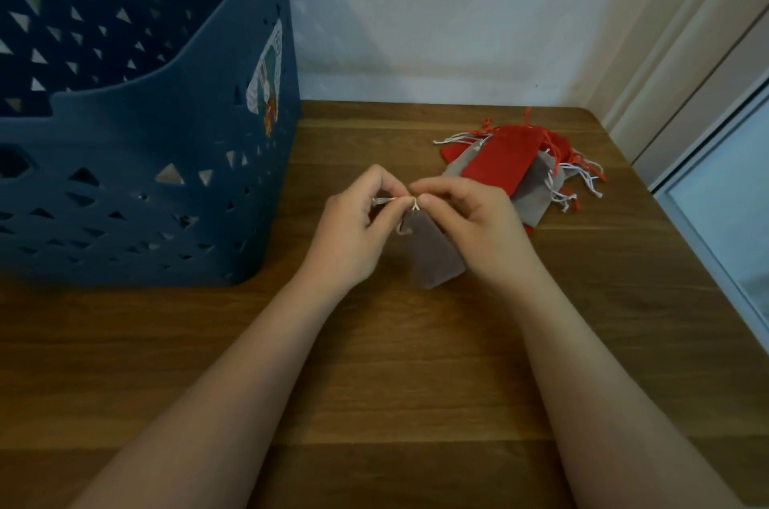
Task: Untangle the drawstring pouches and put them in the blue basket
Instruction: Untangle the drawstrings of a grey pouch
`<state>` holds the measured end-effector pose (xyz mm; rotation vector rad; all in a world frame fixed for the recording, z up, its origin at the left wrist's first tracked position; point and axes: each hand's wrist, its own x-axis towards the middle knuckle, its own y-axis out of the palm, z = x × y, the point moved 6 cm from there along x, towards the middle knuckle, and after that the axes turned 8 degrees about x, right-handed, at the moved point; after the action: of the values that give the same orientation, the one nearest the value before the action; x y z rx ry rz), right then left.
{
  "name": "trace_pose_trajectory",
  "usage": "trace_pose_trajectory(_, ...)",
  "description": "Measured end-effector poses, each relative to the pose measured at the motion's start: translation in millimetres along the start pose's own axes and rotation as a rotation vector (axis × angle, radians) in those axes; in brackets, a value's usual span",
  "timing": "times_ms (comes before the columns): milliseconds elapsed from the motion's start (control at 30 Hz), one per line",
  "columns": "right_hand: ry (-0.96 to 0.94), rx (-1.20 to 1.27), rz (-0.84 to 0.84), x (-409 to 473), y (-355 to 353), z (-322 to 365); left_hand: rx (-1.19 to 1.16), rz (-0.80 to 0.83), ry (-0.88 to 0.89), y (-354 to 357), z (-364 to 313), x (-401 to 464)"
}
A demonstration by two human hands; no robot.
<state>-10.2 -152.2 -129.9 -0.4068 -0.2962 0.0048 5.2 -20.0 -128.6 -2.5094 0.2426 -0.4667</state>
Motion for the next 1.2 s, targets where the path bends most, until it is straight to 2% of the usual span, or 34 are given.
trace_pose_trajectory(133,0.291,0.451,-0.005,-1.9,7.5,-15.1,0.121,-0.038,0.098,-2.3,-4.6,-0.1)
trace_pose_trajectory(233,0.395,0.539,0.029,-2.5,12.3,-21.3,0.134,-0.037,0.126,-1.7,-6.3,-0.8)
trace_pose_trajectory(267,0.334,0.461,0.012,-1.2,9.0,-18.9,0.112,-0.020,0.094,-0.3,-5.2,-0.6)
trace_pose_trajectory(333,0.071,0.070,-0.043,1.3,0.3,-5.9,0.031,0.055,-0.046,7.2,2.0,0.8)
trace_pose_trajectory(433,-0.233,-0.535,-0.101,-2.9,5.9,12.3,-0.305,0.213,-0.375,26.2,19.0,-3.7)
trace_pose_trajectory(500,-0.329,-0.710,-0.086,-2.4,11.5,15.5,-0.458,0.224,-0.496,30.1,23.2,-6.2)
trace_pose_trajectory(567,-0.325,-0.713,-0.042,-0.5,14.3,15.3,-0.372,0.172,-0.451,25.2,22.3,-4.5)
trace_pose_trajectory(600,-0.269,-0.633,-0.007,0.8,14.5,12.0,-0.276,0.124,-0.373,19.9,19.4,-3.0)
trace_pose_trajectory(667,-0.090,-0.318,0.082,2.0,14.1,-0.1,-0.084,0.048,-0.186,10.0,10.1,-0.3)
trace_pose_trajectory(767,0.210,0.204,0.024,1.2,7.9,-13.4,0.163,0.048,-0.015,5.8,3.7,1.0)
trace_pose_trajectory(833,0.370,0.516,-0.004,0.0,8.5,-19.8,0.210,0.041,0.028,6.2,1.3,0.3)
trace_pose_trajectory(900,0.434,0.758,-0.011,-1.0,13.0,-21.7,0.194,0.026,0.054,6.5,-2.1,-1.4)
trace_pose_trajectory(967,0.454,0.887,-0.038,-2.1,15.0,-22.9,0.190,0.016,0.067,6.2,-3.1,-1.8)
trace_pose_trajectory(1067,0.432,0.909,-0.058,-2.1,16.2,-23.1,0.191,0.012,0.042,2.3,0.0,0.1)
trace_pose_trajectory(1200,0.539,1.156,0.017,-4.6,29.3,-24.5,0.186,0.029,0.058,2.5,-1.8,-0.5)
